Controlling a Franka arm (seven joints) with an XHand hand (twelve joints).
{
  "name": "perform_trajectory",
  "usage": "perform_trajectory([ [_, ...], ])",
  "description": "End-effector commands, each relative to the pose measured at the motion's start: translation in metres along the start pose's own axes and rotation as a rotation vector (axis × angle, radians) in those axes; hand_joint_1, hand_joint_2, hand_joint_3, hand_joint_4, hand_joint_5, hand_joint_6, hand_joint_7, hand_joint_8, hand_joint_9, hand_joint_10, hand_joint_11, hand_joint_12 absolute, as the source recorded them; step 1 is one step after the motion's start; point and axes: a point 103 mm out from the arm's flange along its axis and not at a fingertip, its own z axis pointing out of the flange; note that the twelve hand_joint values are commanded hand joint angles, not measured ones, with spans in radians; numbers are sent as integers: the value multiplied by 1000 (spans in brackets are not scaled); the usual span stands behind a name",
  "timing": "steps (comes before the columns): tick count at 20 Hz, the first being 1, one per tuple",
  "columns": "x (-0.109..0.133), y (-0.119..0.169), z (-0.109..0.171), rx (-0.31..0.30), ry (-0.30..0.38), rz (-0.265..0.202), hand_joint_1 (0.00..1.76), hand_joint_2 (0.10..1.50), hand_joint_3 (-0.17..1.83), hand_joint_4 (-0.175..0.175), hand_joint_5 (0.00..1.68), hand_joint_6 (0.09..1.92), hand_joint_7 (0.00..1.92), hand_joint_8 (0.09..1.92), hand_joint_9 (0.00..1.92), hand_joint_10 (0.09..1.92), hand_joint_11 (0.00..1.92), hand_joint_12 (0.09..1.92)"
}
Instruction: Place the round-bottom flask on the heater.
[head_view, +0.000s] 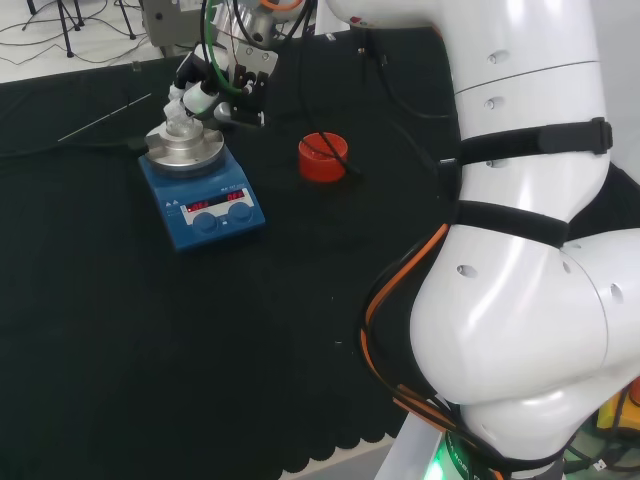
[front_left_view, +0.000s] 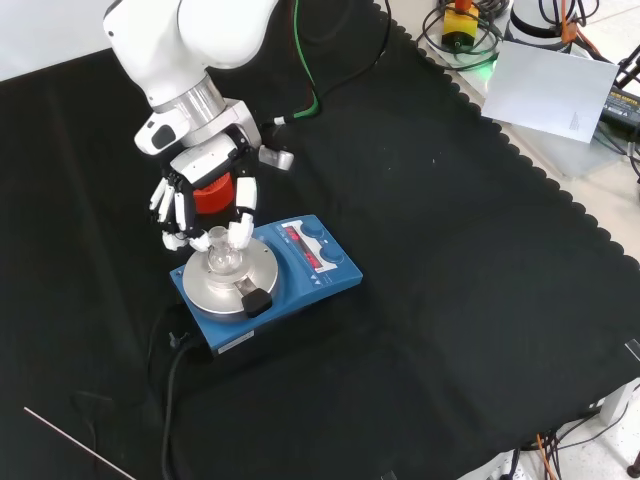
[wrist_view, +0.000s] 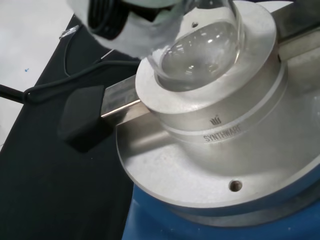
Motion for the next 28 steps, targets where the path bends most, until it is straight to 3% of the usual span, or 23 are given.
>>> perform_trajectory([
  [1, -3, -1, -1, 11, -11, 9, 1020, 627, 665, 51, 928, 775, 587, 634, 730, 591, 381, 1304],
  [12, -7, 0, -4, 31, -24, 15, 1004, 582, 719, 17, 829, 779, 527, 646, 675, 610, 321, 1322],
  [16, -7, -3, -9, 20, -19, 6, 970, 565, 706, -10, 606, 778, 480, 662, 643, 632, 296, 1330],
  [19, -6, -8, -17, -15, -22, 3, 935, 557, 674, -17, 373, 566, 393, 681, 578, 667, 257, 1368],
  [22, -5, -13, -27, -9, -32, 7, 916, 559, 646, -10, 345, 380, 333, 697, 517, 705, 229, 1422],
  [28, -3, -29, -47, 13, -63, 20, 903, 560, 631, -3, 346, 276, 304, 697, 489, 716, 201, 1455],
])
